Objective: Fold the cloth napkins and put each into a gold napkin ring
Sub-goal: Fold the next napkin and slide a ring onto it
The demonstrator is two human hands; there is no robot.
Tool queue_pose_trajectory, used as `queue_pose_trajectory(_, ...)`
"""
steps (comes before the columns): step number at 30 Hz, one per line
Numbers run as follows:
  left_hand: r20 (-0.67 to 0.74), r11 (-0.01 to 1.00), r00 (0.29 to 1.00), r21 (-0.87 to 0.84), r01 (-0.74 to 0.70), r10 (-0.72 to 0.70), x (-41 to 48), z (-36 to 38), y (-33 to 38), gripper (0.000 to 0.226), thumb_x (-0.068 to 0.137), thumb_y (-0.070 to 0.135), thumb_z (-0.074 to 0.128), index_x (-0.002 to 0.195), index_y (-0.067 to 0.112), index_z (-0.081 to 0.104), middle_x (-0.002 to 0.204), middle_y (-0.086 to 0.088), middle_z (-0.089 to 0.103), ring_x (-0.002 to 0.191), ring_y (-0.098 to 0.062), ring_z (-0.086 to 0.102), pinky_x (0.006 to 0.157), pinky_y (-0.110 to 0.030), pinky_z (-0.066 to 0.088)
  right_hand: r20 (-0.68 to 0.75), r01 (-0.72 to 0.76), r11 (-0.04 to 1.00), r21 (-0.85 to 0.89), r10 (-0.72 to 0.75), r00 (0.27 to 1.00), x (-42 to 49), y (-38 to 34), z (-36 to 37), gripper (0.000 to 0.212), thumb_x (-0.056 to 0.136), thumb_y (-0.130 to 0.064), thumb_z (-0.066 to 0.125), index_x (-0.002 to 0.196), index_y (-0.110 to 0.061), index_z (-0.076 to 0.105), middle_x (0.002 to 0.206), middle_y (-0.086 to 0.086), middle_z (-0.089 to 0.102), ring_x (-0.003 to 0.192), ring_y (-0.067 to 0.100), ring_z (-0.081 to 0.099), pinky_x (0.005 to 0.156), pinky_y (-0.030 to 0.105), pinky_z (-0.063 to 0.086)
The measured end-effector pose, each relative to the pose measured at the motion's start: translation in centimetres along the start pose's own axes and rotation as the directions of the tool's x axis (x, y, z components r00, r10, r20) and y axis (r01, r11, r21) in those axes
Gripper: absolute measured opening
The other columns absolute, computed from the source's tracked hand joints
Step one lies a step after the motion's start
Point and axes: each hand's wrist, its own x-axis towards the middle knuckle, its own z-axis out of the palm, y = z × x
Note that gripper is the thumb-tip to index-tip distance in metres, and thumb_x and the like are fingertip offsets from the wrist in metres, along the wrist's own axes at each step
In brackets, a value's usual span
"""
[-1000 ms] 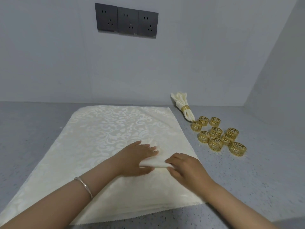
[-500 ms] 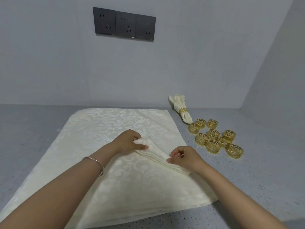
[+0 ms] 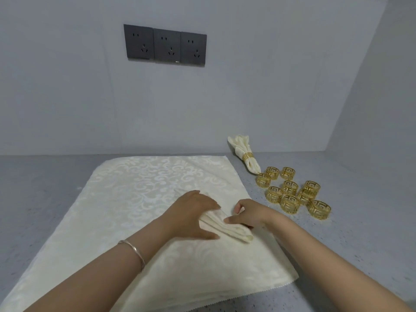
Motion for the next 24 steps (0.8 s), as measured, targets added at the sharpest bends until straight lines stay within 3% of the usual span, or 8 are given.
queue_pose_trajectory(2, -0.082, 0.998, 0.997, -0.061, 0.004, -0.009, 1.0, 0.5, 0.5, 0.065, 0.069, 0.068, 0.064, 0.124, 0.034, 0.055, 0.122, 0.019, 0.057, 0.117, 0.001, 0.046, 0.114, -0.023, 0.017, 0.071, -0.055, 0.962, 0.267, 0.038, 0.997, -0.1, 1.0, -0.7, 0.052, 0.054, -0.059, 0.083, 0.069, -0.021, 0.051, 0.073, 0.004, 0.055, 0.064, 0.016, 0.047, 0.055, 0.024, 0.032)
queue_pose_trajectory(6, -0.194, 0.994, 0.981, -0.108, 0.005, -0.026, 3.3, 0.6, 2.2, 0.026, 0.083, 0.045, 0.061, 0.102, 0.028, 0.067, 0.094, 0.011, 0.067, 0.090, -0.011, 0.059, 0.092, -0.020, 0.034, 0.154, -0.146, 0.702, 0.697, 0.053, 0.987, -0.9, 3.4, -2.1, 0.024, 0.070, -0.027, 0.079, 0.082, -0.009, 0.068, 0.078, 0.002, 0.071, 0.064, 0.008, 0.064, 0.054, 0.020, 0.048)
queue_pose_trajectory(8, -0.113, 0.997, 0.994, -0.077, -0.009, 0.000, 4.1, 0.7, 2.5, 0.030, 0.084, 0.043, 0.053, 0.104, 0.027, 0.068, 0.093, 0.007, 0.070, 0.088, -0.016, 0.062, 0.081, -0.023, 0.037, 0.136, -0.133, 0.767, 0.628, 0.060, 0.989, -1.1, 4.4, -2.5, 0.037, 0.061, -0.033, 0.082, 0.086, -0.010, 0.068, 0.087, 0.004, 0.069, 0.073, 0.011, 0.061, 0.061, 0.021, 0.048)
queue_pose_trajectory(10, -0.032, 1.000, 0.999, -0.019, -0.018, 0.018, 5.4, 0.3, 2.9, 0.032, 0.083, 0.041, 0.049, 0.106, 0.027, 0.066, 0.093, 0.005, 0.070, 0.086, -0.018, 0.063, 0.074, -0.026, 0.039, -0.111, -0.009, 0.871, 0.491, 0.073, 0.991, -1.0, 5.6, -3.4, 0.028, 0.072, -0.027, 0.080, 0.088, -0.008, 0.067, 0.093, 0.009, 0.071, 0.075, 0.014, 0.058, 0.065, 0.024, 0.046)
queue_pose_trajectory(12, 0.024, 0.998, 1.000, 0.068, -0.002, 0.000, 6.5, -0.3, 3.3, 0.027, 0.088, 0.040, 0.052, 0.109, 0.028, 0.063, 0.094, 0.003, 0.070, 0.087, -0.019, 0.063, 0.072, -0.027, 0.039, -0.476, 0.159, 0.928, 0.337, 0.022, 0.879, -0.6, 7.3, -4.6, 0.011, 0.082, -0.015, 0.070, 0.088, -0.009, 0.064, 0.098, 0.016, 0.069, 0.074, 0.016, 0.057, 0.067, 0.027, 0.045)
queue_pose_trajectory(14, 0.055, 0.989, 0.998, 0.143, 0.025, -0.034, 7.4, -1.0, 3.6, 0.024, 0.090, 0.039, 0.054, 0.109, 0.028, 0.062, 0.097, 0.003, 0.068, 0.090, -0.018, 0.061, 0.070, -0.027, 0.037, -0.677, 0.196, 0.978, 0.073, -0.095, 0.730, -0.6, 8.8, -5.9, 0.021, 0.081, -0.016, 0.072, 0.098, -0.016, 0.061, 0.105, 0.004, 0.064, 0.084, 0.015, 0.056, 0.072, 0.026, 0.044)
queue_pose_trajectory(18, 0.076, 0.970, 0.992, 0.232, 0.078, -0.098, 8.7, -1.7, 4.1, 0.020, 0.089, 0.041, 0.057, 0.098, 0.024, 0.064, 0.097, 0.003, 0.066, 0.093, -0.018, 0.059, 0.061, -0.026, 0.029, -0.604, 0.045, 0.972, -0.230, -0.179, 0.776, 0.1, 11.6, -6.8, 0.057, 0.082, -0.026, 0.071, 0.133, -0.018, 0.049, 0.134, -0.001, 0.051, 0.123, 0.019, 0.047, 0.096, 0.029, 0.039)
queue_pose_trajectory(24, 0.062, 0.948, 0.984, 0.283, 0.146, -0.170, 8.5, -2.2, 3.7, 0.022, 0.089, 0.043, 0.056, 0.099, 0.025, 0.064, 0.095, 0.003, 0.065, 0.094, -0.018, 0.060, 0.065, -0.026, 0.030, -0.593, 0.047, 0.982, -0.181, -0.147, 0.792, 0.1, 12.5, -6.2, 0.064, 0.085, -0.023, 0.069, 0.142, -0.020, 0.039, 0.142, -0.001, 0.047, 0.128, 0.017, 0.046, 0.098, 0.023, 0.037)
